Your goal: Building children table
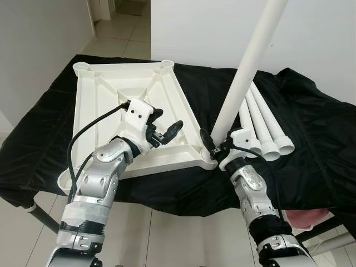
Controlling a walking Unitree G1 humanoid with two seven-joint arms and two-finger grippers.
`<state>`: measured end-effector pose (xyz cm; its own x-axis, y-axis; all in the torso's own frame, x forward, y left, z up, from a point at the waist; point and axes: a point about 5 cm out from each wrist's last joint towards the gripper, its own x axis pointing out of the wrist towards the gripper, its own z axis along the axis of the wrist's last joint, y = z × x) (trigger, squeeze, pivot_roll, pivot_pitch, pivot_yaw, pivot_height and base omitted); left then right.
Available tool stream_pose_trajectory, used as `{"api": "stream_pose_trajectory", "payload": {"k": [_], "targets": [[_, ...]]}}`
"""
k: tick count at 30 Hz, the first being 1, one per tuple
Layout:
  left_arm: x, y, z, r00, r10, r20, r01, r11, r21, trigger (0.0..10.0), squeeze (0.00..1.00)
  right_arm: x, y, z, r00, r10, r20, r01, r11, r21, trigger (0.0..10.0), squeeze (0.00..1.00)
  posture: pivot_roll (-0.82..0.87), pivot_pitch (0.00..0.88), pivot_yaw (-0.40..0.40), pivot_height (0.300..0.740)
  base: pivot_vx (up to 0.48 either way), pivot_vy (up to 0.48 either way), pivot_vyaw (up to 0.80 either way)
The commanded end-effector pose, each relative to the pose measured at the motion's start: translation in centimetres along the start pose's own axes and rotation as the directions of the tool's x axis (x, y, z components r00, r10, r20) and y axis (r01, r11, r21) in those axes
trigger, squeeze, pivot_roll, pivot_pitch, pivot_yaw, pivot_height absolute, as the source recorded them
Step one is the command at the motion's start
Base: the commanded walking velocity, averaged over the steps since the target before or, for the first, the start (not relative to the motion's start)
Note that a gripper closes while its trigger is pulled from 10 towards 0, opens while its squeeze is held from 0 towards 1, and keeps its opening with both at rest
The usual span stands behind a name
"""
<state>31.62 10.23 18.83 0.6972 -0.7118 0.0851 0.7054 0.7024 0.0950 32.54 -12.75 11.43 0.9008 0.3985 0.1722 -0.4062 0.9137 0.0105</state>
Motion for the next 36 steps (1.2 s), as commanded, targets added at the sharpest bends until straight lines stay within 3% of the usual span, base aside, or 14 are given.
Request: {"api": "stream_pose_trajectory", "payload": {"k": [1, 12, 22, 26, 28, 31, 33, 36], "targets": [[0.2, 0.3, 0.4, 0.998, 0.057, 0.002, -0.057, 0.998, 0.015, 10.0, 0.00, -1.5, 0.2, -3.6, 0.978, 0.003, -0.210, 0.006, 0.999, 0.042, 10.0, 0.00, 0.06, 0.000, -0.045, 0.740, 0.000, 0.000, 0.00], [0.2, 0.2, 0.3, 0.999, 0.051, 0.000, -0.051, 0.999, 0.013, 10.0, 0.00, -1.3, 0.1, -3.9, 0.948, 0.024, -0.316, -0.011, 0.999, 0.041, 10.0, 0.00, 0.05, 0.000, -0.042, 0.740, 0.000, 0.000, 0.00], [0.4, 0.1, 0.3, 0.999, 0.046, 0.003, -0.046, 0.999, 0.012, 10.0, 0.00, -1.4, 0.1, -3.7, 0.952, -0.017, -0.307, 0.027, 0.999, 0.031, 10.0, 0.00, 0.05, 0.000, -0.046, 0.740, 0.000, 0.000, 0.00], [0.3, 0.1, 0.3, 0.999, 0.048, 0.005, -0.048, 0.999, 0.011, 10.0, 0.00, -1.0, 0.8, -2.5, 0.970, -0.140, -0.199, 0.148, 0.989, 0.023, 10.0, 0.00, 0.05, 0.000, -0.051, 0.740, 0.000, 0.000, 0.00], [0.4, 0.0, 0.3, 0.999, 0.048, 0.006, -0.048, 0.999, 0.010, 10.0, 0.00, -0.9, 1.3, -1.5, 0.949, -0.292, -0.116, 0.298, 0.954, 0.033, 10.0, 0.00, 0.05, 0.000, -0.051, 0.740, 0.000, 0.000, 0.00], [0.4, 0.0, 0.3, 0.999, 0.048, 0.006, -0.048, 0.999, 0.010, 10.0, 0.00, -0.9, 1.3, -1.5, 0.949, -0.292, -0.116, 0.298, 0.954, 0.033, 10.0, 0.00, 0.05, 0.000, -0.051, 0.740, 0.000, 0.000, 0.00], [0.4, -0.1, 0.4, 0.999, 0.044, 0.008, -0.044, 0.999, 0.010, 10.0, 0.00, -0.9, 2.0, -1.2, 0.909, -0.406, -0.096, 0.413, 0.908, 0.071, 10.0, 0.00, 0.05, 0.000, -0.055, 0.740, 0.000, 0.000, 0.00], [0.5, -0.2, 0.4, 0.999, 0.041, 0.010, -0.041, 0.999, 0.010, 10.0, 0.00, -0.8, 2.3, -1.0, 0.901, -0.424, -0.093, 0.431, 0.899, 0.078, 10.0, 0.00, 0.06, 0.000, -0.059, 0.740, 0.000, 0.000, 0.00]]}}
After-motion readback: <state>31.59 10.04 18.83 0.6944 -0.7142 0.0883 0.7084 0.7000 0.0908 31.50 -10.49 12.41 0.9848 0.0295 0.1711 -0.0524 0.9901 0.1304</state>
